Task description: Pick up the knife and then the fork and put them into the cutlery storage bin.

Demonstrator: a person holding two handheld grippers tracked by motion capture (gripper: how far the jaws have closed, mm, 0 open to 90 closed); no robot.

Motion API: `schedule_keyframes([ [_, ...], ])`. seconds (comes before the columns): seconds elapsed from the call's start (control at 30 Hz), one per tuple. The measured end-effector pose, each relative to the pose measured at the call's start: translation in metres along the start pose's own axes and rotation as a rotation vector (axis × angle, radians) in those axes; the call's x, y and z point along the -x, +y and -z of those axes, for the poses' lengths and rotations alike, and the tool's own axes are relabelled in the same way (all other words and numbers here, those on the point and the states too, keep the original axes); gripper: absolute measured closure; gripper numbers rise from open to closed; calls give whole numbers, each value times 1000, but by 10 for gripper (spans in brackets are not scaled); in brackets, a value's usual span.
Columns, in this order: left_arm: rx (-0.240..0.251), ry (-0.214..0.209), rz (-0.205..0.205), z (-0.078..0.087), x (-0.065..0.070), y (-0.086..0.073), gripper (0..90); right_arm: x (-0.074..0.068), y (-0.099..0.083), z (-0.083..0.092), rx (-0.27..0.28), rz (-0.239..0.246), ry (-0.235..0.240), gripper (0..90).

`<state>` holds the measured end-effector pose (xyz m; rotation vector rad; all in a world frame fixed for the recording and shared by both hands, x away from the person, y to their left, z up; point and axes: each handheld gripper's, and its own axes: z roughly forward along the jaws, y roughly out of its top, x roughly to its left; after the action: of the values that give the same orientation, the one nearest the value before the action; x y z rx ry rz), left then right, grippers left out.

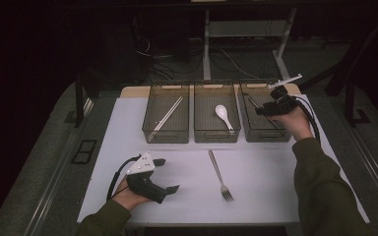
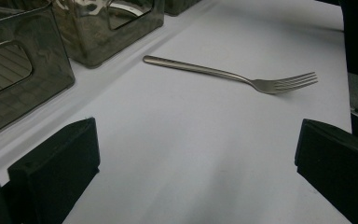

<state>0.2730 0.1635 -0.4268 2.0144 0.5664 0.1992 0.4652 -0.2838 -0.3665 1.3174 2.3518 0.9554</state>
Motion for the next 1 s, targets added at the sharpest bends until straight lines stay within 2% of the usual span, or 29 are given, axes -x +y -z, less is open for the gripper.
schedule_keyframes([
  [0.17, -3, 0, -1, 1, -1, 0, 0, -12, -8, 14, 29, -28, 46, 481],
  [0.23, -1, 2, 6, 1, -1, -1, 0, -17, -12, 20, 32, -25, 58, 470],
  [0.6, -10, 6, 5, 0, -1, -1, 0, -54, -44, 37, 51, 49, 113, 472],
  [0.73, -13, 8, 4, -1, -2, -1, 0, -68, -53, 40, 58, 77, 147, 476],
  [0.9, -14, 11, 5, -1, -1, -1, 0, -86, -65, 39, 60, 109, 196, 505],
  [1.0, -14, 9, 5, -1, -2, -1, 0, -97, -72, 36, 48, 138, 215, 568],
])
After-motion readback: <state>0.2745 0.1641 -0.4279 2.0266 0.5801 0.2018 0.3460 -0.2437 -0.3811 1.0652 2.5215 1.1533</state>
